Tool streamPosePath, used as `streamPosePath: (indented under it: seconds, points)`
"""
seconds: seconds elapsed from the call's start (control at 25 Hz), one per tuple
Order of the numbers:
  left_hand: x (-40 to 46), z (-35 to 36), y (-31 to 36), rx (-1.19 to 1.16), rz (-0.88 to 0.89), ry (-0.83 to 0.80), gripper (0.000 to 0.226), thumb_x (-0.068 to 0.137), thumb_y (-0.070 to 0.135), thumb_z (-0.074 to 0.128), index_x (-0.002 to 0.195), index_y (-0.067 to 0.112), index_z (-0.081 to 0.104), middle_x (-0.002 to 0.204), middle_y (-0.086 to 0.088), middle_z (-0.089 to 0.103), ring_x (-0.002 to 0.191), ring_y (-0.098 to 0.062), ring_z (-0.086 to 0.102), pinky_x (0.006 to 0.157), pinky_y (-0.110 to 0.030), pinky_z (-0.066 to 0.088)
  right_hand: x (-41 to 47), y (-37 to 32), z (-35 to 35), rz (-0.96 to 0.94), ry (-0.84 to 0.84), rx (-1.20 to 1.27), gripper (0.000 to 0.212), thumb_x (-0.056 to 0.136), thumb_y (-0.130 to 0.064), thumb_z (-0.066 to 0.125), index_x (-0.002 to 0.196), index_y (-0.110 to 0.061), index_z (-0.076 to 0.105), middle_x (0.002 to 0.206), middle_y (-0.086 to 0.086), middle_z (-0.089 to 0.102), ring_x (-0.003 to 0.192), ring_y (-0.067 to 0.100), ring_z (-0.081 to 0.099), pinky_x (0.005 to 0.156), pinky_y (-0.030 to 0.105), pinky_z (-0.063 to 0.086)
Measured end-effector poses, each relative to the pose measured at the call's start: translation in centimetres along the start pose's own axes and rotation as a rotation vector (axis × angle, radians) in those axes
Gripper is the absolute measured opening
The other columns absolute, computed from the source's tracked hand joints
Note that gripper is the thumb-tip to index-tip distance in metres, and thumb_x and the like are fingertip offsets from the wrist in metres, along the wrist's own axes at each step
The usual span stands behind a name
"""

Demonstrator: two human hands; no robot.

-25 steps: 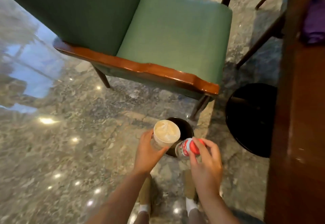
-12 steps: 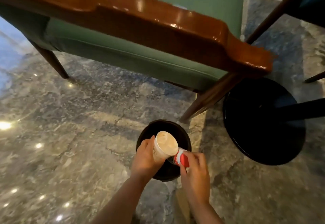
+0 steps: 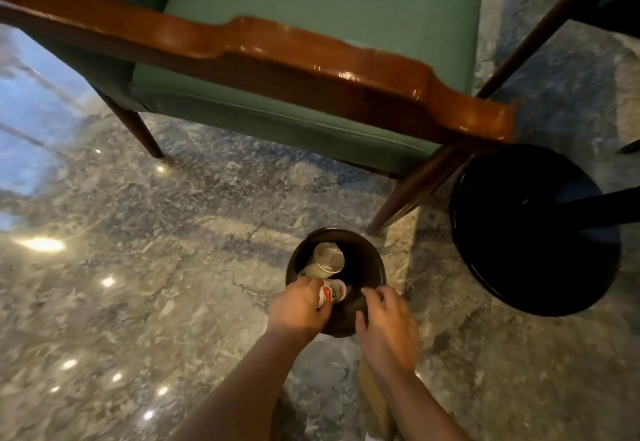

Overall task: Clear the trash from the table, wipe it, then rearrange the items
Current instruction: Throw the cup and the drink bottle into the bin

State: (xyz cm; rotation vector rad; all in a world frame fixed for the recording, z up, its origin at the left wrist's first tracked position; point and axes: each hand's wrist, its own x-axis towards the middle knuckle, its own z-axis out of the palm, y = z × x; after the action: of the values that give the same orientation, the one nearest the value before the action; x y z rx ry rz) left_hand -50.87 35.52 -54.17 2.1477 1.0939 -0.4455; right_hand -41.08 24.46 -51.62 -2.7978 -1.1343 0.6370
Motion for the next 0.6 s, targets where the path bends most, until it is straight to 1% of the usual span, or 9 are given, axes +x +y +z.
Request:
streamPosePath:
  seconds: [0.08,0.16,0.24,0.4,0.52,0.6]
  points:
    - [-2.2,-3.8,1.7,0.167,0.055,-0.008,0.034,0.091,0.04,0.047,0.115,0.018,0.054,0.114,-0.005,0.06,0.104,-0.024,0.057,0.08,-0.035,0.045,-1.2,-2.0,-3.2,-0.019,-0.027,-0.012,0.041,0.084,-0.026,0.061,0.124,-0.018,0.055,0.124,0.007,0.054,0.113,0.025,0.05,0.089,0.039,0.044]
    - [-5.5,-8.5,3.4,0.281,0.09,0.002,0.033,0.092,0.037,0.045,0.114,0.016,0.055,0.115,-0.006,0.06,0.105,-0.026,0.057,0.084,-0.036,0.043,-3.0,-4.3,-7.6,-0.017,-0.105,-0.028,0.037,0.089,-0.03,0.052,0.125,-0.022,0.051,0.127,0.004,0.049,0.116,0.023,0.045,0.091,0.037,0.04]
    - [-9.4,-13.4,5.0,0.363,0.096,0.009,0.033,0.094,0.035,0.043,0.116,0.014,0.054,0.117,-0.008,0.059,0.107,-0.027,0.056,0.086,-0.037,0.043,-5.3,-6.7,-12.6,-0.031,-0.138,-0.04,0.033,0.09,-0.031,0.048,0.122,-0.024,0.05,0.127,0.002,0.047,0.117,0.022,0.044,0.091,0.036,0.039]
    - [-17.5,-23.3,8.1,0.431,0.083,0.099,0.032,0.095,0.034,0.042,0.115,0.013,0.054,0.117,-0.009,0.06,0.104,-0.028,0.058,0.084,-0.036,0.044,-9.5,-11.6,-23.5,-0.118,-0.065,-0.05,0.035,0.09,-0.031,0.048,0.124,-0.021,0.049,0.128,0.005,0.047,0.119,0.025,0.042,0.093,0.041,0.041]
    - [-22.3,-29.3,11.4,0.439,0.081,0.229,0.031,0.094,0.035,0.043,0.111,0.014,0.057,0.112,-0.007,0.063,0.101,-0.026,0.06,0.083,-0.036,0.045,-12.0,-14.5,-31.3,-0.193,0.016,-0.015,0.03,0.09,-0.031,0.048,0.118,-0.02,0.052,0.124,0.006,0.05,0.118,0.027,0.042,0.095,0.041,0.036]
    - [-25.4,-32.6,14.2,0.403,0.12,0.344,0.029,0.093,0.036,0.045,0.108,0.015,0.058,0.108,-0.006,0.063,0.1,-0.025,0.061,0.081,-0.036,0.045,-13.7,-15.2,-36.6,-0.248,0.109,-0.009,0.03,0.089,-0.034,0.049,0.115,-0.02,0.052,0.122,0.006,0.05,0.117,0.027,0.042,0.097,0.042,0.033]
